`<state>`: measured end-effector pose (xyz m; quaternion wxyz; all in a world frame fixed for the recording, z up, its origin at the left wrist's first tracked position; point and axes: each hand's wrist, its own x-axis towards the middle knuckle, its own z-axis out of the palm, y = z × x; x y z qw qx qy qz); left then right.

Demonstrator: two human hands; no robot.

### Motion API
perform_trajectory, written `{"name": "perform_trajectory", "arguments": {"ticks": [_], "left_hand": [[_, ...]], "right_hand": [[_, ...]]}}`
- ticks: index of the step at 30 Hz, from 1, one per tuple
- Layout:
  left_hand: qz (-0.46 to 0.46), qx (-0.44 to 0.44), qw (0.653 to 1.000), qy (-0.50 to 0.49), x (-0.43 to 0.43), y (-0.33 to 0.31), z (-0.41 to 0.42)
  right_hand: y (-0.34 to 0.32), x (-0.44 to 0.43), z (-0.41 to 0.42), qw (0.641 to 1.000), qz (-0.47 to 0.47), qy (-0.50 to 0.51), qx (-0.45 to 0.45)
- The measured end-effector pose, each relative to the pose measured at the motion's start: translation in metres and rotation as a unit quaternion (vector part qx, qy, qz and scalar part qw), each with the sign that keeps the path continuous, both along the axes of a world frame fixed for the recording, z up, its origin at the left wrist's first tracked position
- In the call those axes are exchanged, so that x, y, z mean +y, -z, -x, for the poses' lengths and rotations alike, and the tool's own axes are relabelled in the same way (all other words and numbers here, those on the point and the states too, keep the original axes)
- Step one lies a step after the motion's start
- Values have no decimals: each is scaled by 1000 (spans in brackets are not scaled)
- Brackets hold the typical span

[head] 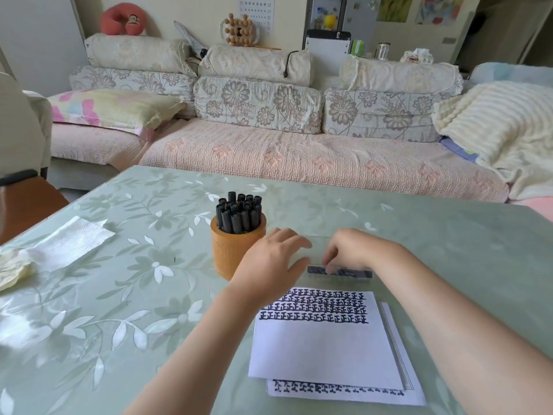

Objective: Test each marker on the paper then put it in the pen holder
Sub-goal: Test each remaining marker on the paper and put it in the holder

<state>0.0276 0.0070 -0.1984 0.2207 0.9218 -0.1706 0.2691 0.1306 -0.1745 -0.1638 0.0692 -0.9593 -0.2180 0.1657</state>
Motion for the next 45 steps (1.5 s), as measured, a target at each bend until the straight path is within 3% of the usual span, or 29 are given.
{"name": "perform_trajectory", "arguments": {"ticks": [3, 9, 13, 18, 24, 33, 35, 39, 41, 45], "left_hand": [[-6, 67, 997, 26, -4, 17, -2], [30, 66, 997, 37, 5, 22, -8], [40, 66, 997, 18, -2, 20, -3], [25, -4, 1000, 5, -12, 10, 4], [38, -48, 998, 4, -17, 1, 13], [76, -12, 997, 6, -28, -1, 34], [93, 3, 996, 3, -29, -2, 40], [108, 49, 993, 18, -38, -5, 52], [112, 74, 990, 42, -46, -6, 57], [108, 77, 991, 29, -50, -9, 62]], "right_hand": [[1, 2, -2, 1000, 28, -8, -4], [0, -3, 3, 999, -9, -27, -36], [-3, -6, 9, 997, -60, -25, -44], [-15, -9, 27, 987, -142, -38, -70], [-14, -20, 58, 962, -269, -11, -38], [-6, -42, 80, 934, -347, 70, -49], [-8, -44, 88, 909, -403, 105, -16], [-9, -44, 105, 799, -574, 161, 75], [-9, -41, 111, 794, -584, 150, 78], [-8, -39, 118, 823, -554, 103, 74]]}}
